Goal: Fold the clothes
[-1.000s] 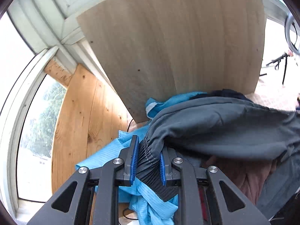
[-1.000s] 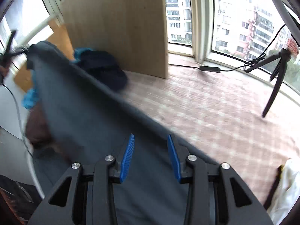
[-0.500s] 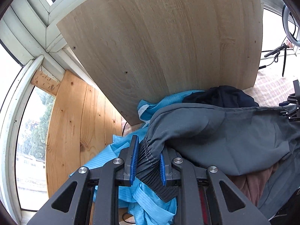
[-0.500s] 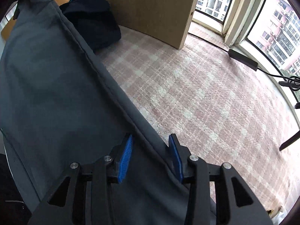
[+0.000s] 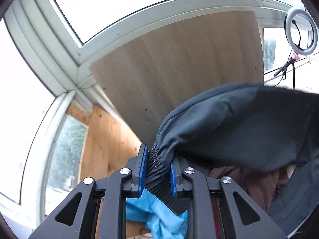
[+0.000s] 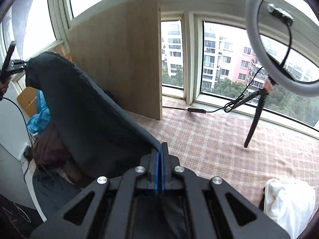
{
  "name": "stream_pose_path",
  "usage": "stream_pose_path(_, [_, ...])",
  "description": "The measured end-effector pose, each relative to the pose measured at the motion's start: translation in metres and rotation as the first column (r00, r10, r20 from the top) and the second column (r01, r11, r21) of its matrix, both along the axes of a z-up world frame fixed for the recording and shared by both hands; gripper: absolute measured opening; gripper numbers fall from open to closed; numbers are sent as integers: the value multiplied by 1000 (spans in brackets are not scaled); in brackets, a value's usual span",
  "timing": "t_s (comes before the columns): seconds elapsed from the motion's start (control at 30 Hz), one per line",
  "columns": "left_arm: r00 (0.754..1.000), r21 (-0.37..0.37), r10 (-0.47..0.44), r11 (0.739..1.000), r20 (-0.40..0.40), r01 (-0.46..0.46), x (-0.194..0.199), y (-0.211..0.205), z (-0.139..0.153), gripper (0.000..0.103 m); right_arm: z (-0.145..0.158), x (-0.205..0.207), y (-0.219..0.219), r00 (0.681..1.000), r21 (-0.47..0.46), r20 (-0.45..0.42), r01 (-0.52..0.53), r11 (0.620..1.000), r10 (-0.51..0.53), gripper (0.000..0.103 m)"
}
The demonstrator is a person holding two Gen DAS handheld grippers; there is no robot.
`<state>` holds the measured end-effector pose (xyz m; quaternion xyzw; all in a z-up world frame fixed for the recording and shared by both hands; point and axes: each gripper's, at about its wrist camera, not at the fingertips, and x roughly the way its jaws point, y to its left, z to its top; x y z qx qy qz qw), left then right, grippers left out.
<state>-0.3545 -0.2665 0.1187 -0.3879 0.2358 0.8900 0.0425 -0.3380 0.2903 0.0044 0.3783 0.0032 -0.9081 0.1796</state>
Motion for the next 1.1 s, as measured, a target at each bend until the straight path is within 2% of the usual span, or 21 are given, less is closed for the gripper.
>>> stream_pose_path(0.1, [999,39,23,999,33,-24,34,-19,-20,19,11,48,-4,1000,-19,-13,1,1000,-1,2])
stream_pose_path(0.2, [996,58,40,997,76,-45,68,-37,-52,19,2,90,-9,999,-55,33,-25,998,27,2])
stream_pose_path(0.37, [976,108,107,986,188,-129,118,-76,-116,19,-49,154,-39,980,-71,183,-72,995,84,2])
stream_pose_path(0.53, [956,174,155,964,248,-201,161,-99,-161,18,-99,196,-64,942,-109,319,-72,991,104,2])
stream_pose_path(0.67, [950,209,156,954,270,-216,185,-110,-181,18,-119,217,-85,926,-69,359,-100,993,119,2])
stream_pose_path(0.87, [933,193,152,955,325,-223,219,-116,-213,17,-142,232,-97,908,-49,404,-98,994,109,2])
stream_pose_path(0.93, [924,183,149,957,352,-224,231,-118,-227,16,-153,234,-97,901,-41,424,-86,995,95,2])
stream_pose_path(1.03, [906,192,168,947,388,-258,245,-129,-246,16,-171,236,-95,879,-28,471,-74,997,78,2])
stream_pose_path(1.1, [885,159,198,945,420,-287,249,-137,-262,16,-181,235,-98,864,-27,495,-86,996,88,2])
